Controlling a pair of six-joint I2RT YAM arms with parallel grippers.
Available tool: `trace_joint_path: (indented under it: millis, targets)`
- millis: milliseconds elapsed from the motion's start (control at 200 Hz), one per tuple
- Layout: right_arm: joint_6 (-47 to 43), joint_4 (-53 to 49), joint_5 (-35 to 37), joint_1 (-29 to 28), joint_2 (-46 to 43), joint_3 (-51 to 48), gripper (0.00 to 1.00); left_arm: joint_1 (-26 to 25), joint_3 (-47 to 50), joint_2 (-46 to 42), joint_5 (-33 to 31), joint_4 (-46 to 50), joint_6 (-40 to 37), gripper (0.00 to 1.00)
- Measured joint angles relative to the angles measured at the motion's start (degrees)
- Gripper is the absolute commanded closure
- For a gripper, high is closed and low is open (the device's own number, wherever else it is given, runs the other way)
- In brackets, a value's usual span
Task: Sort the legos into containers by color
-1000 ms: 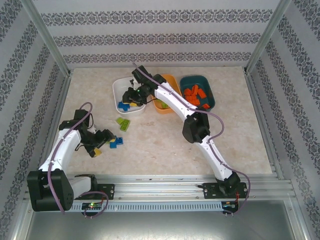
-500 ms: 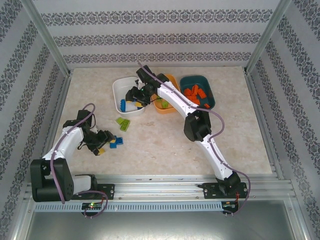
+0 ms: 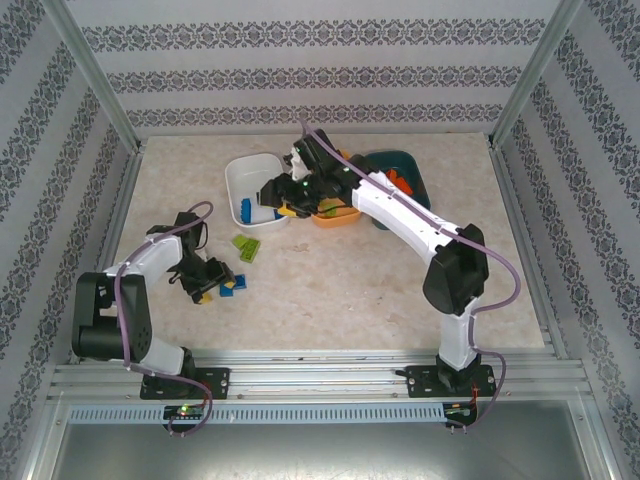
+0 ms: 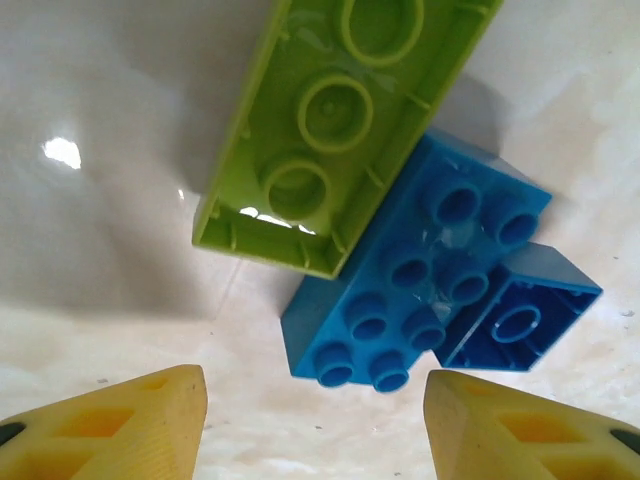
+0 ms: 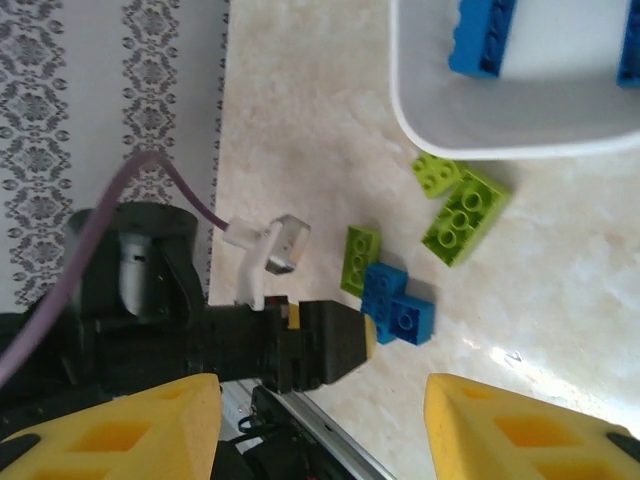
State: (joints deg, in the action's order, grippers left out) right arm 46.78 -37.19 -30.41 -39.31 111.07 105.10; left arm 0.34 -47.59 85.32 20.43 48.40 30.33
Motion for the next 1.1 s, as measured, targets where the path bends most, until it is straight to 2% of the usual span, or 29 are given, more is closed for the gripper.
trace_joint_path:
  millis: [175, 500, 699, 1099]
  targets:
    - [0.9, 1.4, 1.1, 0.7, -1.3, -6.5, 0.44, -1.2, -2.4, 4.1, -0.3, 0.4, -2.5, 0.41]
    - [1.1, 2.6, 2.0, 0.9, -2.1, -6.9, 0.44, -4.8, -7.7, 9.6, 0.1, 0.5, -4.7, 0.4]
    - [1.1, 2.8, 2.0, 0.9, -2.1, -6.6, 0.44, -5.9, -10.4, 11.8, 0.0, 1.7, -5.9, 0.47]
    - [1.1, 2.7, 2.0, 0.8, 0.3, -2.9, 0.44, -6.4, -13.7, 9.3, -3.1, 3.5, -6.6, 0.34]
